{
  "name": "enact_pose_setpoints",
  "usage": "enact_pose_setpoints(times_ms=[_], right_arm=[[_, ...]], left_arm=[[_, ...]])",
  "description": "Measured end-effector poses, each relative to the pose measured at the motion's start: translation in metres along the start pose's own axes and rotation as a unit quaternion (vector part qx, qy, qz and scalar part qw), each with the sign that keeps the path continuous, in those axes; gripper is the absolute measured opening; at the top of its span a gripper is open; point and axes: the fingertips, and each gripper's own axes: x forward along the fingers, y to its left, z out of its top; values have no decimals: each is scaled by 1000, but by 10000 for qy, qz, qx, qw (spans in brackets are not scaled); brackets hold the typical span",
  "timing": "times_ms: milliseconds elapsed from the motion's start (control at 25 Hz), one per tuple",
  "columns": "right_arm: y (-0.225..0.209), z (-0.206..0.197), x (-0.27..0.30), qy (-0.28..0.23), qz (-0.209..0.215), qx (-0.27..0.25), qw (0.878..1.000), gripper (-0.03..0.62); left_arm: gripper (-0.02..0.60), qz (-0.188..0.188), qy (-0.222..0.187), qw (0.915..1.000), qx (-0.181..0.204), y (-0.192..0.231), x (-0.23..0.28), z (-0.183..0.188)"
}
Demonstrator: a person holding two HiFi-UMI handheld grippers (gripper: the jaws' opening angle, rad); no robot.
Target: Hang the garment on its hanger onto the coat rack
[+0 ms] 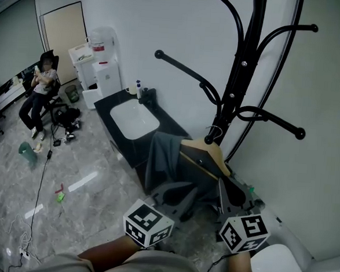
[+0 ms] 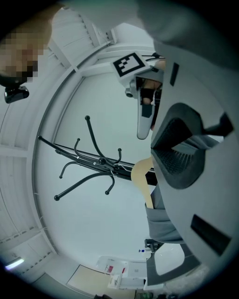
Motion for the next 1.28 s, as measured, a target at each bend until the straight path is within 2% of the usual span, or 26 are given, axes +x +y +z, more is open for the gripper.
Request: enact_pose_setpoints(times_ms=[120, 400, 1280], right_arm=[[8, -15, -4, 51, 41, 244, 9997, 17], [19, -33, -2, 178, 101, 299, 9993, 15], [26, -32, 5, 228, 169, 217, 9994, 14]], left_arm=[[5, 11, 21, 10000, -2, 0, -1, -2], [5, 39, 61, 10000, 28, 1, -2, -7], [5, -10, 75, 10000, 7, 5, -2, -7]])
